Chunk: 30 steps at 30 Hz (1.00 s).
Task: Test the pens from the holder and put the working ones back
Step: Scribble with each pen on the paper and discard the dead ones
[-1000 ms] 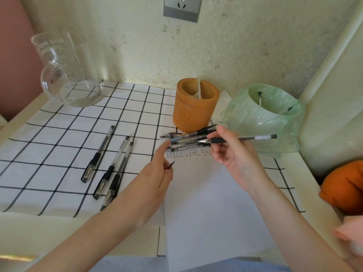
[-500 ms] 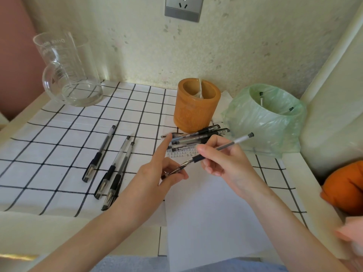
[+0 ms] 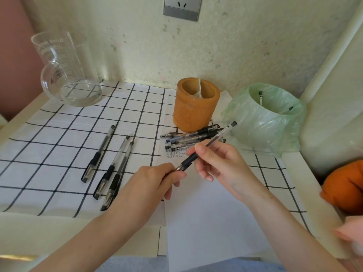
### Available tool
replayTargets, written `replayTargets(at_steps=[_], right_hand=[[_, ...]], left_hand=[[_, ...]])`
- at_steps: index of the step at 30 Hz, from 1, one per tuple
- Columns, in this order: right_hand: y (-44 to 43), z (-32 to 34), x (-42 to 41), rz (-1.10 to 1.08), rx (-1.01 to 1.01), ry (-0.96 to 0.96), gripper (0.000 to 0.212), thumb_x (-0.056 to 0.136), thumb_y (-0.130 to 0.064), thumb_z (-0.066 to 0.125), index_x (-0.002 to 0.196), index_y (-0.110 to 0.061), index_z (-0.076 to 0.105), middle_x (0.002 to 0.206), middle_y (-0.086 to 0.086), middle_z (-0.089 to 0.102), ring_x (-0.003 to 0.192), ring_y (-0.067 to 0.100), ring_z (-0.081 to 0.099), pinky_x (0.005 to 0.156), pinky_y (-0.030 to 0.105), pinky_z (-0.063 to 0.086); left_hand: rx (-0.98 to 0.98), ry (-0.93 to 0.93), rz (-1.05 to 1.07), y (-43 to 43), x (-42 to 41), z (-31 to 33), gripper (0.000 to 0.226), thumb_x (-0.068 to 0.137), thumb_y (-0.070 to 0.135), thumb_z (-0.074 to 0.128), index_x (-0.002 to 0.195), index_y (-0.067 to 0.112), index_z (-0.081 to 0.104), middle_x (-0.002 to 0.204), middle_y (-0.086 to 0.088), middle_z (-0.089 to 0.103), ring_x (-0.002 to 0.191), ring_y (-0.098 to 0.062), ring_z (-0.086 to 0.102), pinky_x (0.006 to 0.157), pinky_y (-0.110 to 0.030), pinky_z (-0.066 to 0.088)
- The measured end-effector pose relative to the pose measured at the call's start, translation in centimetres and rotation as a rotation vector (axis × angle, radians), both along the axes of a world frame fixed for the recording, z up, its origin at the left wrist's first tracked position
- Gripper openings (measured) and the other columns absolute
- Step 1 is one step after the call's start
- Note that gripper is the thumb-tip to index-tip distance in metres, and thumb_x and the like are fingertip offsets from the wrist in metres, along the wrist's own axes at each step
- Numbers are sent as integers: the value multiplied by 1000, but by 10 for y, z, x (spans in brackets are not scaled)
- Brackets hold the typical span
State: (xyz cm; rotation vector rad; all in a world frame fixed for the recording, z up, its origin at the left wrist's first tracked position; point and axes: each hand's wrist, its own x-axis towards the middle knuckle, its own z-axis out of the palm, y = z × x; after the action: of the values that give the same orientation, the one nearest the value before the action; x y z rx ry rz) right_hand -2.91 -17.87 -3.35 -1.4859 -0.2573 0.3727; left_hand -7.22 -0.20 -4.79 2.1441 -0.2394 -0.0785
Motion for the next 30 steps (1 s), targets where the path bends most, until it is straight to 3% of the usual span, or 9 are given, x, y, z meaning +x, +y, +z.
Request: replayTargets(at_steps=[3,7,19,21,23,25,26,28,30], right_hand=[[2,-2,-3,-23,1,-15,24,82,-33,61,84,-11,71,57,2,55,49,13,47,44,18,34],[6,-6,-4,-61,-25,-44,24,82,-30,58,84,-9,69,53,-1,52,47,10,44,43,17,31],[17,-9,-5,-86,-22,-112,21,83,-37,56,81,-19,66,54,-5,47,51,9,40,52,16,34],[17,-8,-6,-53,-51,-167,23,85,-42,54,86,-24,68,71,-6,57,62,5,48,61,15,39],[16,-9,-8,22,-83,-215,20,89,-39,51,92,-27,68,93,-12,66,88,2,58,78,17,43],[13,-7,-8,44,-13,-205,19,92,-29,47,91,-21,64,105,-3,70,108,12,60,92,26,45],[10,-4,-6,21,48,-188,19,93,-26,45,90,-18,62,100,3,71,107,20,63,93,32,47],[-2,2,1,-67,51,-225,17,95,-23,43,89,-13,55,78,4,67,83,23,67,85,42,54],[-16,8,10,-147,-304,-372,17,98,-24,43,92,-13,54,71,3,57,68,16,58,81,38,54]], left_hand=[[130,-67,9,-1,-2,-1,35,78,58,34,64,28,49,48,7,46,50,-7,47,52,-20,37],[180,-86,38,-5,-5,-1,33,87,51,35,66,28,46,55,5,49,56,-12,51,60,-26,40],[10,-17,111,-9,-7,-5,33,91,44,42,62,27,49,55,6,49,57,-6,48,55,-23,40],[-12,-1,86,-10,-9,-4,35,88,50,38,65,27,50,52,8,45,52,-4,45,54,-22,36],[1,-13,68,-10,-11,-2,38,80,57,31,68,28,50,51,7,44,52,-3,45,53,-20,34],[44,5,63,-7,-9,2,45,75,63,26,75,28,53,53,6,48,52,-5,47,52,-19,34],[97,15,64,-5,-8,5,51,73,67,23,80,28,54,56,6,52,52,-6,48,51,-18,35],[274,-16,92,1,-7,8,59,70,72,14,85,29,52,62,6,56,54,-5,50,52,-19,37],[508,-126,180,9,-4,6,55,77,69,13,84,28,50,65,9,53,58,-4,50,51,-18,37]])
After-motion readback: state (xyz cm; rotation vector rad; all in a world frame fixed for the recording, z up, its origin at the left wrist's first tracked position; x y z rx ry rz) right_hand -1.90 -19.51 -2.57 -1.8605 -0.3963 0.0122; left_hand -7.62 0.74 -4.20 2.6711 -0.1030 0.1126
